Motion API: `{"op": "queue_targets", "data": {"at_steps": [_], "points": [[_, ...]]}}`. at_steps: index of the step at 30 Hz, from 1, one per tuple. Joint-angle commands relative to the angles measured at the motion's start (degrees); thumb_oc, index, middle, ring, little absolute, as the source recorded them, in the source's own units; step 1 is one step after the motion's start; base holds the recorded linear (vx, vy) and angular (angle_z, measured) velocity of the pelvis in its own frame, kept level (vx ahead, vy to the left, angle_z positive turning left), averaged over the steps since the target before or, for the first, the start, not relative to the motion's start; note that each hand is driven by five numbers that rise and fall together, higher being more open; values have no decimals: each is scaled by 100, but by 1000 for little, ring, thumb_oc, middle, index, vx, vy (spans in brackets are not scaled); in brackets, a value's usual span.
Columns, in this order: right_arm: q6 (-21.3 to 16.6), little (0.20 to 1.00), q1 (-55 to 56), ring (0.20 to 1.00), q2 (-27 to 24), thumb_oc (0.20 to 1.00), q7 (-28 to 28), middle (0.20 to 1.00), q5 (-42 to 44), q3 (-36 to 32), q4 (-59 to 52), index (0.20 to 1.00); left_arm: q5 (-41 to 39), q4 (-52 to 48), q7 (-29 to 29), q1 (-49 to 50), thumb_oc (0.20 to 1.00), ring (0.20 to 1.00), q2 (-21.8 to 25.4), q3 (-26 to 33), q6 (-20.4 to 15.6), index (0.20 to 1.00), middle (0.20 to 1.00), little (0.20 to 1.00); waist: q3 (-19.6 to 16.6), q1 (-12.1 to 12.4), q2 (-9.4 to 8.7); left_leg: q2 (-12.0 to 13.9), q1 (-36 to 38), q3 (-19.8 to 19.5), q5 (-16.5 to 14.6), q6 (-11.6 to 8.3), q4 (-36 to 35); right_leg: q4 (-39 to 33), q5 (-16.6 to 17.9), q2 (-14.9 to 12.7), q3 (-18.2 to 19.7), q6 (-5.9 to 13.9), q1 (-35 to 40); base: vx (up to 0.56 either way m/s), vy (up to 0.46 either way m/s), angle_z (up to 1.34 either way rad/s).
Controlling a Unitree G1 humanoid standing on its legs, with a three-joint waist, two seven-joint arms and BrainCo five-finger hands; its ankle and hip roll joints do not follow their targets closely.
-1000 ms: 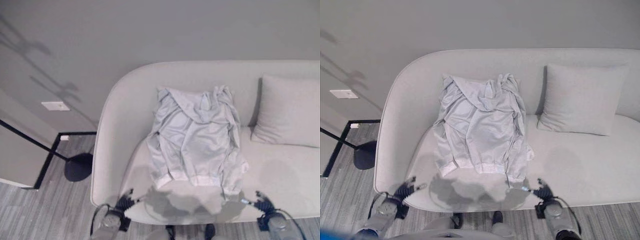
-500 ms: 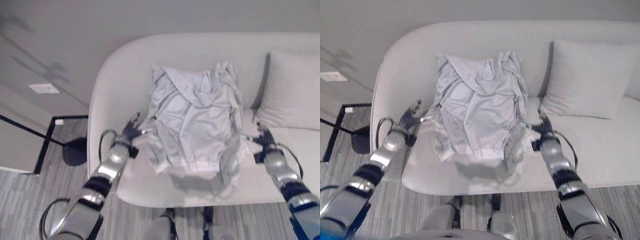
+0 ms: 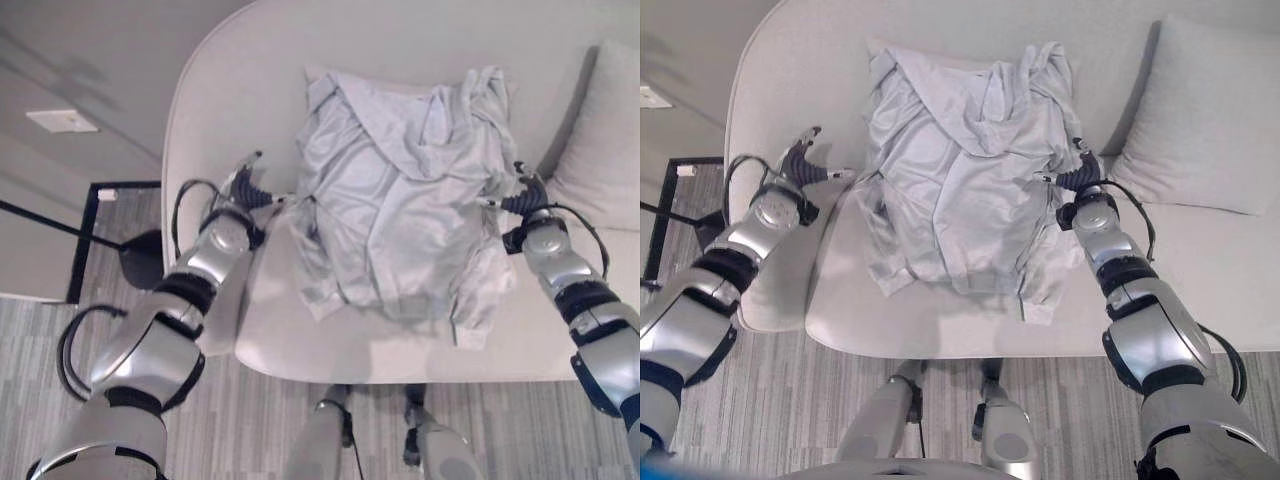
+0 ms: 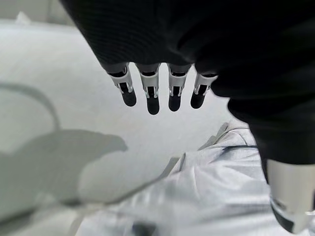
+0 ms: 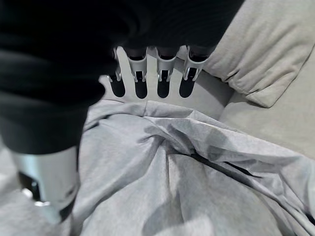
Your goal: Hang the clothes on the sofa on the clothes rack.
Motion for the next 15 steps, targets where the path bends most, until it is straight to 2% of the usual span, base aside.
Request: {"op": "queue_targets", "data": {"at_steps": [1, 6, 11, 15], "points": [[-141, 1000, -348, 1000, -175, 1000, -166, 1000, 186, 207, -91, 1000, -142, 223, 198, -627, 1000, 1000, -122, -103, -180, 1000, 1000, 1000, -276, 94, 31, -148, 276, 54, -467, -352, 26, 70, 483, -256, 44, 666, -821, 8, 1, 8], [-192, 1000, -669, 1000, -10, 1000, -116, 1000, 63, 535, 50, 1000, -60, 206, 318, -799, 1000, 1000, -619, -235, -223, 1000, 1000, 1000, -272, 95, -19, -143, 301, 29, -467, -346, 26, 70, 461, -227, 59, 647, -804, 10, -9, 4], [-212, 1000, -789, 1000, 66, 1000, -83, 1000, 41, 644, 109, 1000, 8, 291, 319, -937, 1000, 1000, -799, -311, -180, 1000, 1000, 1000, -288, 37, -12, -151, 272, 21, -474, -342, 26, 70, 480, -224, 59, 651, -848, 0, 0, 0], [-220, 1000, -775, 1000, 82, 1000, -72, 1000, 40, 654, 124, 1000, 75, 408, 249, -868, 1000, 1000, -758, -245, -139, 1000, 1000, 1000, -312, 14, -11, -126, 252, 76, -474, -352, 26, 70, 481, -226, 97, 648, -877, 0, 0, 0]]}}
